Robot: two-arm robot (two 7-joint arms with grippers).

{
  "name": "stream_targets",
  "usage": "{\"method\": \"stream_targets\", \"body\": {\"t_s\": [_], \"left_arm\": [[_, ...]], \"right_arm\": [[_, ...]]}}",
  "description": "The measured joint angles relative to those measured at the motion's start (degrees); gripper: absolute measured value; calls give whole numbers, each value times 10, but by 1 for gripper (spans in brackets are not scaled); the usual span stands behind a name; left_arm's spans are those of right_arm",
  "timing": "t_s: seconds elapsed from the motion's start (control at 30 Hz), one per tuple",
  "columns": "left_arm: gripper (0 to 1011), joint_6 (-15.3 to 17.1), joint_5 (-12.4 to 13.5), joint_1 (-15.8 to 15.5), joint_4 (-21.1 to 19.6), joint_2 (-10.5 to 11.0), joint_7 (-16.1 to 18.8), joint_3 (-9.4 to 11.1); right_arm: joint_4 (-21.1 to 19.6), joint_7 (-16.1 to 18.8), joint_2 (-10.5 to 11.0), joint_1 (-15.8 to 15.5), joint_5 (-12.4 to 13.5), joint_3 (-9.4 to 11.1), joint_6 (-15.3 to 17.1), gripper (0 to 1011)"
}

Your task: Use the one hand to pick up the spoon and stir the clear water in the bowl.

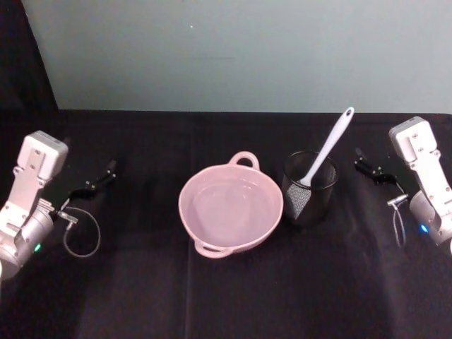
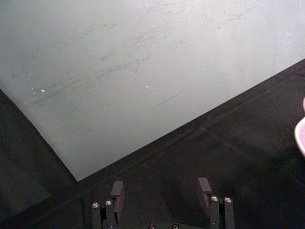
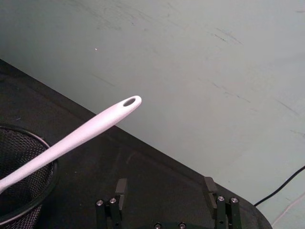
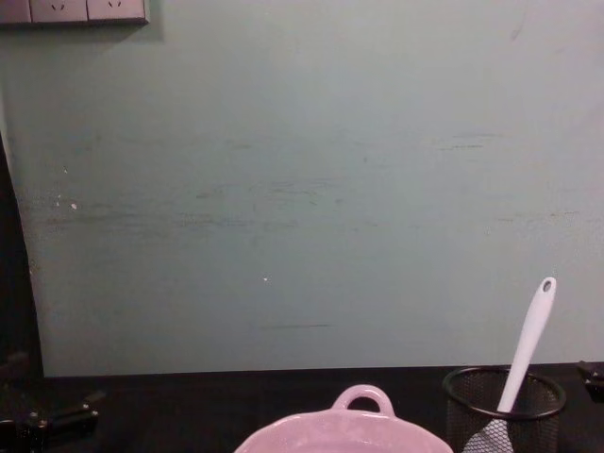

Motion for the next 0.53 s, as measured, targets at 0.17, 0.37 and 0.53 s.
{"method": "stream_targets", "body": {"t_s": [0.17, 0.37, 0.53], "left_arm": [[1011, 0, 0, 0, 0, 0, 0, 0], [1011, 0, 0, 0, 0, 0, 0, 0], [1011, 0, 0, 0, 0, 0, 0, 0]], "right_arm": [[0, 0, 0, 0, 0, 0, 0, 1002], [0, 0, 0, 0, 1, 0, 0, 1003], [0, 1, 0, 0, 1, 0, 0, 1002]]}}
